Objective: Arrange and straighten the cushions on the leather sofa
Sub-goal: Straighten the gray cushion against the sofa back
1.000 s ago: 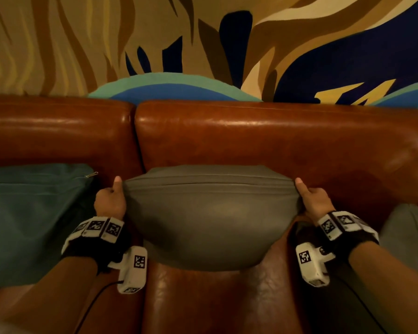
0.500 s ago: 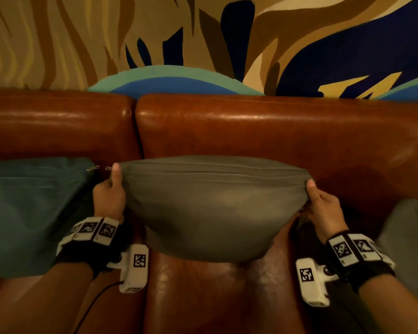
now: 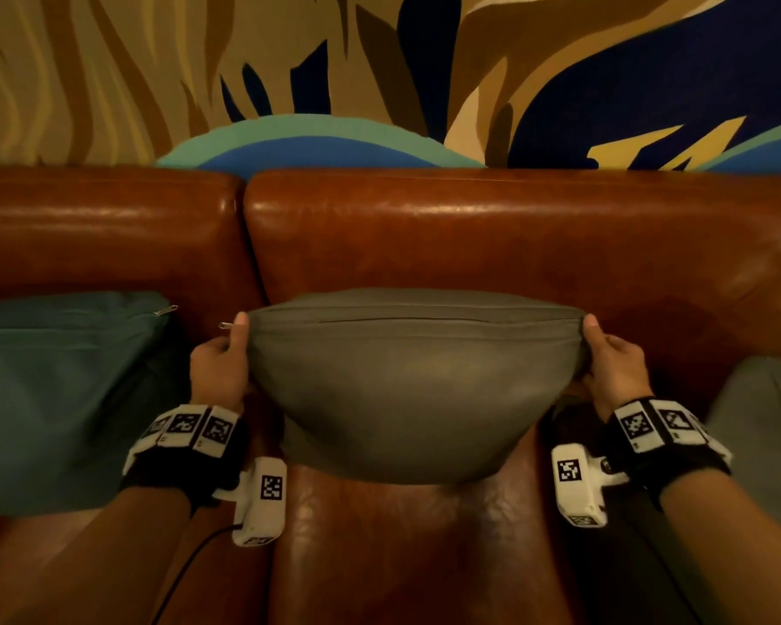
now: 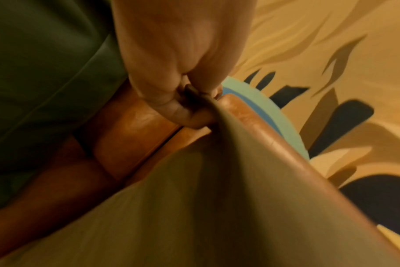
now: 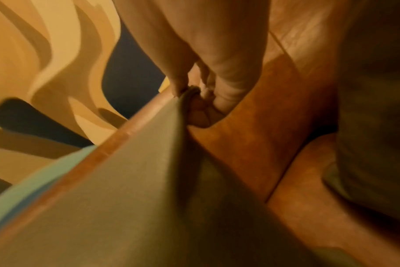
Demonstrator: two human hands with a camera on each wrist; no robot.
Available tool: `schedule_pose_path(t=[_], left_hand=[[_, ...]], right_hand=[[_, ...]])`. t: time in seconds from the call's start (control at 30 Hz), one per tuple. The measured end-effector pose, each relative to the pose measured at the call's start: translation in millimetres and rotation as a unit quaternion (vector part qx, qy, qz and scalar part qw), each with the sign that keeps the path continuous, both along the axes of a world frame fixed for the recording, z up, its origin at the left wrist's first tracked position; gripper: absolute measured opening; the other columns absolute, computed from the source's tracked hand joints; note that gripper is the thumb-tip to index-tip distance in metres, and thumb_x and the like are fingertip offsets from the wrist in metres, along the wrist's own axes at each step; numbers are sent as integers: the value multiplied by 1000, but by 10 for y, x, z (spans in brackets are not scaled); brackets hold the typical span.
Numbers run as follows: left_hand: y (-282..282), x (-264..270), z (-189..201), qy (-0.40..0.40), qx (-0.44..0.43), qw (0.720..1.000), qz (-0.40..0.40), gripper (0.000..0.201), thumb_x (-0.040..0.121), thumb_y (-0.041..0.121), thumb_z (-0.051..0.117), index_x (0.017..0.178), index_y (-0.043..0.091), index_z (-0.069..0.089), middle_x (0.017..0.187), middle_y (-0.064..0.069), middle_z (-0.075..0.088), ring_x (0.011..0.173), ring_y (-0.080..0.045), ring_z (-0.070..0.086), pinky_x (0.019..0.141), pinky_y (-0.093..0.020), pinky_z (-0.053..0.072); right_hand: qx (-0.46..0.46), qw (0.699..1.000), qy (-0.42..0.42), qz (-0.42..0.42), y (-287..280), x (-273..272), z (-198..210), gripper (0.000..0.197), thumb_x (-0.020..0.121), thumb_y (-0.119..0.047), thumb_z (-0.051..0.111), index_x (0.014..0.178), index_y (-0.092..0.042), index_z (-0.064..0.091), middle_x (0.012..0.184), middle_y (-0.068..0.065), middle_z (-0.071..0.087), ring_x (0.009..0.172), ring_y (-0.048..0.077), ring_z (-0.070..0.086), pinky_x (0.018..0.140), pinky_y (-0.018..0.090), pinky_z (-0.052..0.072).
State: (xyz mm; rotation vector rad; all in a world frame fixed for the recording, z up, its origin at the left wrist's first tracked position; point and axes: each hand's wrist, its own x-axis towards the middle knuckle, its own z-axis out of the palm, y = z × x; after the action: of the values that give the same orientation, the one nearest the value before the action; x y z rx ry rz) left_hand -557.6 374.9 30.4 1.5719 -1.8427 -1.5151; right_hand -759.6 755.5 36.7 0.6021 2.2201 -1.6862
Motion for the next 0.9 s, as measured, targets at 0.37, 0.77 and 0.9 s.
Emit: schedule_pose_path(t=[0.37, 0.77, 0.9], left_hand=[[968, -144, 184, -98, -459, 796, -381, 52, 102, 39, 21, 150, 21, 27, 157, -10, 27, 146, -32, 21, 115, -52, 12], [109, 121, -45, -123, -208, 957, -161, 48, 103, 39, 26, 146, 19, 37, 152, -18, 33, 141, -36, 28, 115, -46, 20], [-48, -50, -84, 53, -92, 994, 8, 34, 99, 23, 47, 126, 4, 58, 123, -17, 60, 114, -25, 56, 99, -33, 41]], right_hand=[[358, 734, 359, 451, -1079, 849, 225, 55, 100, -40, 21, 139, -20, 54, 152, 5, 45, 147, 28, 30, 118, 54, 9], [238, 925, 25, 296, 15, -19, 126, 54, 101, -53, 33, 149, -29, 38, 154, 9, 41, 141, 31, 36, 114, 41, 27], [123, 975, 107, 151, -75, -193, 62, 33, 103, -28, 45, 130, -14, 60, 126, 7, 58, 122, 27, 52, 101, 39, 40]])
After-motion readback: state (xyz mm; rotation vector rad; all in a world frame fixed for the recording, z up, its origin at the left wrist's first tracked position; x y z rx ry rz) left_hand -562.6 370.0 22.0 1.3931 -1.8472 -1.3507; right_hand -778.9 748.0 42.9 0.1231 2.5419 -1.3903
